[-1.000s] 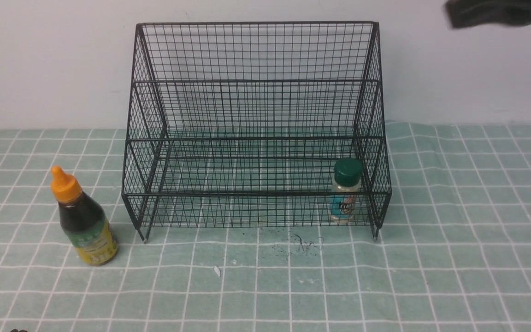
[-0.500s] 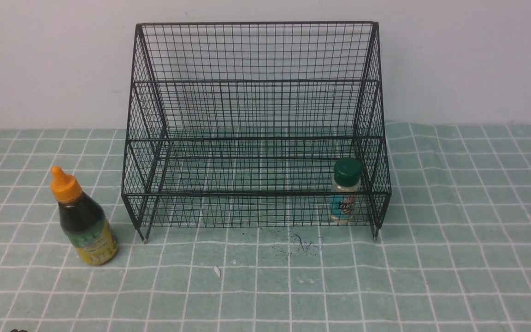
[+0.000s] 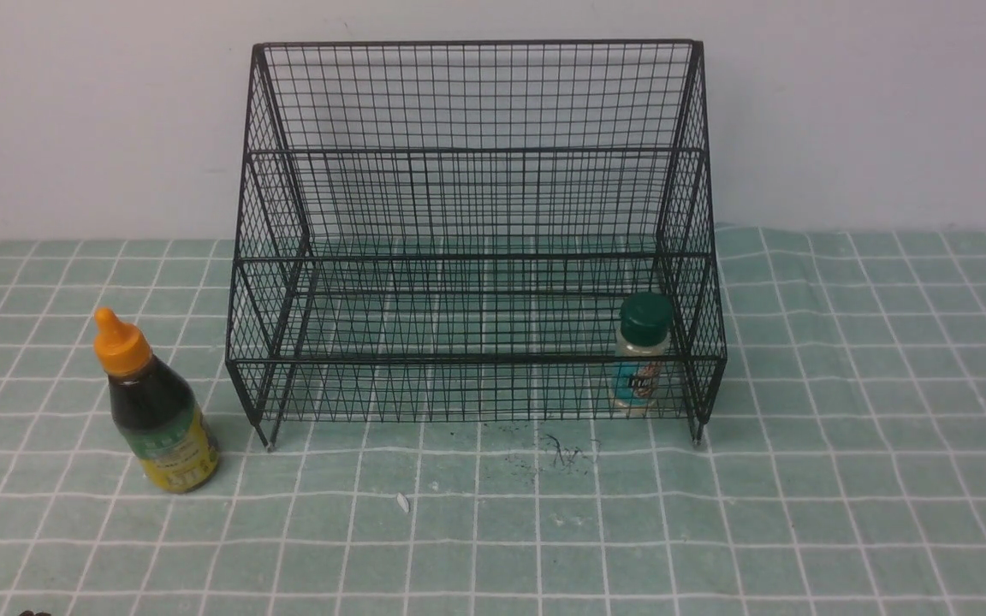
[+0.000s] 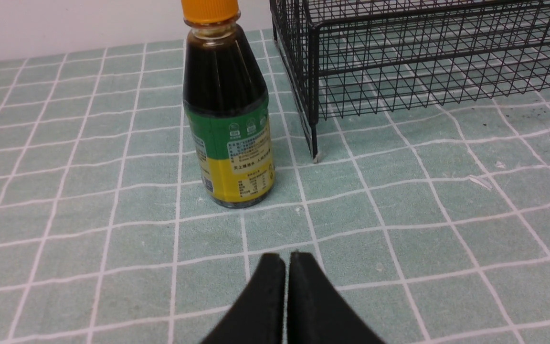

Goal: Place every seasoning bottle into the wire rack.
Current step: Use the left arm to grab the condiment bottle closest to it

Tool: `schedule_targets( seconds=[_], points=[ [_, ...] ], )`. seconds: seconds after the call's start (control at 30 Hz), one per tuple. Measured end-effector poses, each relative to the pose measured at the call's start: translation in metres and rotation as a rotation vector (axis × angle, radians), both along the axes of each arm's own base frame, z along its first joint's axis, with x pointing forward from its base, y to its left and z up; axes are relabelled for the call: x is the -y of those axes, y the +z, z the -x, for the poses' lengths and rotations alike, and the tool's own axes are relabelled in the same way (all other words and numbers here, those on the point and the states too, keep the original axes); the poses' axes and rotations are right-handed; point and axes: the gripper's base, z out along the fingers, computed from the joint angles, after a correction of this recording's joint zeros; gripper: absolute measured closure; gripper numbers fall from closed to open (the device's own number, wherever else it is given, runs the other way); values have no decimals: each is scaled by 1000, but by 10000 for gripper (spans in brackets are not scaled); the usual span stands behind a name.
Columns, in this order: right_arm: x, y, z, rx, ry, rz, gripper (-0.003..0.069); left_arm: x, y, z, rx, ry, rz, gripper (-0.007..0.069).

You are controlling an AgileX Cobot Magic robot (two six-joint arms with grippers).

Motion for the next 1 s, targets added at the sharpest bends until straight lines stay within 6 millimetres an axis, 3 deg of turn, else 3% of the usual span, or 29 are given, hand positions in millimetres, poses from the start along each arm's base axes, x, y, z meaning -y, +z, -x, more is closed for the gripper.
schedule_targets(
  seconds=[0.13, 0.37, 0.47, 1.0],
  points=[
    [1, -23, -7, -62, -86, 42, 672, 0, 0, 0, 0, 0, 0, 631],
    [17, -94, -20, -275, -442, 120, 672, 0, 0, 0, 0, 0, 0, 631],
    [21, -102, -19, -354, -500, 139, 672, 0, 0, 0, -1, 0, 1, 631],
    [22, -103, -18, -340, -515, 239, 672, 0, 0, 0, -1, 0, 1, 631]
  ],
)
